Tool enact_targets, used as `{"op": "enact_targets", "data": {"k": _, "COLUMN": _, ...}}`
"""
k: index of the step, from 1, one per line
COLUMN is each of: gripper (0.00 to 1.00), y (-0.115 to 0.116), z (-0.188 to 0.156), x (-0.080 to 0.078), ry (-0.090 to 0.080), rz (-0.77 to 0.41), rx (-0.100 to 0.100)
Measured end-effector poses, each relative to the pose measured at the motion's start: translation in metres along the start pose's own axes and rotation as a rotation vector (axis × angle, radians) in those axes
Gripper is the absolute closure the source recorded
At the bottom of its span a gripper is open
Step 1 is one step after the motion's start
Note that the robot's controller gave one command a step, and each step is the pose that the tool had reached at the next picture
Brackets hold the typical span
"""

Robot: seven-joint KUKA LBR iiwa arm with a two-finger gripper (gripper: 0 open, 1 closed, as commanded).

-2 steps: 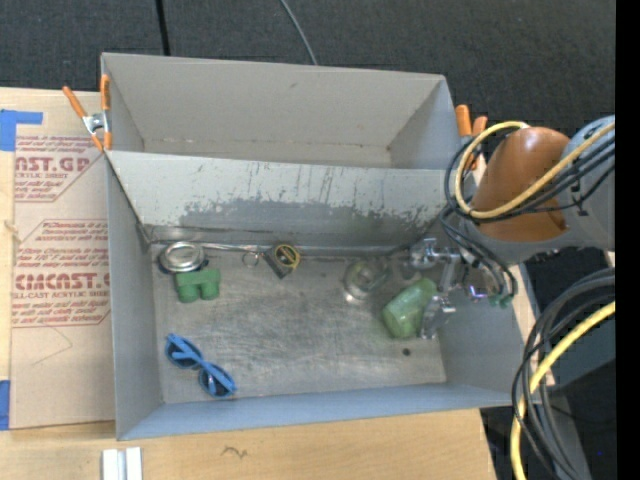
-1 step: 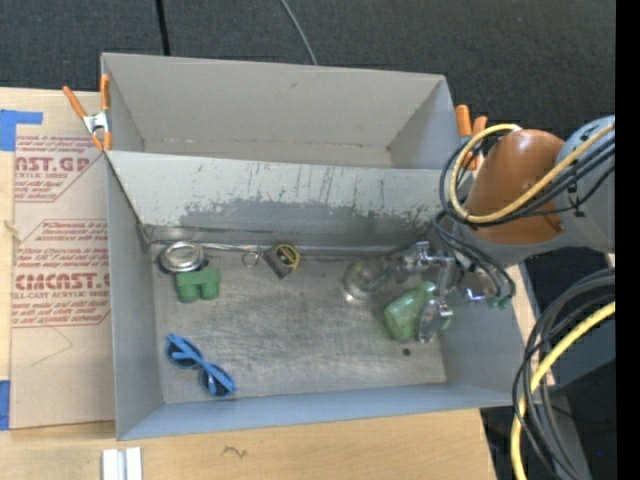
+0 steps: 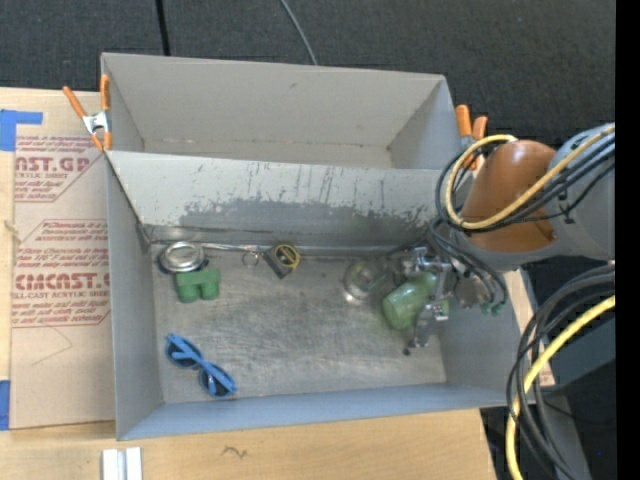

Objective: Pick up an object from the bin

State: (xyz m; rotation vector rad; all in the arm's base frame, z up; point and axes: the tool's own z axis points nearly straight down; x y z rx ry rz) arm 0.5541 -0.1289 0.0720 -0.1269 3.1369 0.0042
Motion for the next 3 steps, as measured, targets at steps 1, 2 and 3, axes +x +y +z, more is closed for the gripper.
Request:
{"op": "enact_targets", "data": {"k": 1, "gripper": 0.00, "y": 0.001, "z": -0.001, "x": -0.001, "ry": 0.001, "rz": -0.001, "rx": 0.002}}
{"op": "enact_targets", "data": {"k": 2, "gripper": 1.00, "y": 0.001, "z": -0.002, "x": -0.002, "ry": -0.001, "rz": -0.001, "rx": 0.002}}
{"op": "enact_targets", "data": {"k": 3, "gripper": 1.00, "y": 0.002, "z": -0.056, "x": -0.003, "ry": -0.005, "rz": -0.001, "rx": 0.005}}
